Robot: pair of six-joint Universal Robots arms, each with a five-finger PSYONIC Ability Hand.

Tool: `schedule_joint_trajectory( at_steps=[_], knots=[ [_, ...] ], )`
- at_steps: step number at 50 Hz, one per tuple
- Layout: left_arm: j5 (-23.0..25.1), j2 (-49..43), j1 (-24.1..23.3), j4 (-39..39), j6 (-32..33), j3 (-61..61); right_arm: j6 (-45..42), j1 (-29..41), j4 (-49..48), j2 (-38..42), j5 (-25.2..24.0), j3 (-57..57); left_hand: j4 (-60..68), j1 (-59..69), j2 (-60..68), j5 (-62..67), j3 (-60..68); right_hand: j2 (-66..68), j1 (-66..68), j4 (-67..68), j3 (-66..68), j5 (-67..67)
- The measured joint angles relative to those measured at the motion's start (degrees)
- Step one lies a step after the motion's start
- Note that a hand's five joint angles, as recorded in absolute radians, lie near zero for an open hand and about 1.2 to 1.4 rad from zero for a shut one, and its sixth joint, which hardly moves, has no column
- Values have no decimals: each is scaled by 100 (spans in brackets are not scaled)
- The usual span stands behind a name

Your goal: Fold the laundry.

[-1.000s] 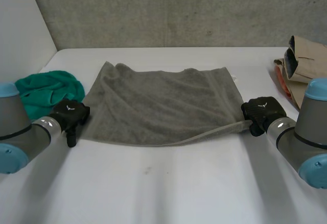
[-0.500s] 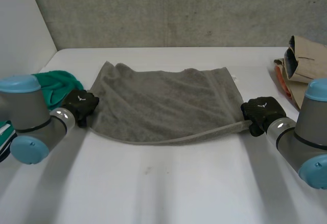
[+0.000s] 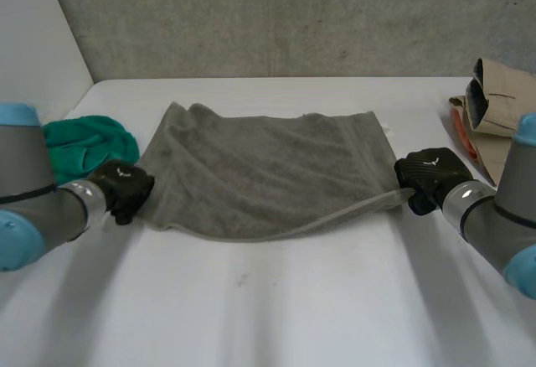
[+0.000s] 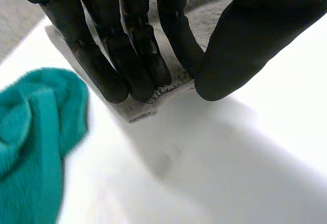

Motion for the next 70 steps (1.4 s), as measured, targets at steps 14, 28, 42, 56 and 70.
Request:
schedule_joint_trajectory(
  at_steps=[14, 28, 42, 56, 70],
  knots=[
    [263, 1067, 573, -1310, 1166, -859, -2284, -235, 2995, -86, -584, -617, 2, 0, 7, 0, 0, 0, 0, 0, 1, 1],
    [158, 245, 572, -251, 388, -43, -567, -147, 1523, 195, 235, -828, 2, 0, 7, 0, 0, 0, 0, 0, 1, 2],
    [-150, -1043, -116, 839, -432, 2333, -165, -128, -480, 1241, 351, -1879, 5, 0, 13, 0, 11, 0, 0, 0, 1, 1],
    [-975, -3677, -541, 1093, -648, 6610, 194, 152, -1684, 3369, 548, -4310, 7, 0, 13, 0, 13, 0, 0, 1, 1, 12],
    [-806, -4945, -737, 1220, -151, 8520, -714, 272, -1459, 5241, 786, -6866, -917, -974, -918, -788, -895, -5306, -5063, -5351, -5302, -5330]
  ],
)
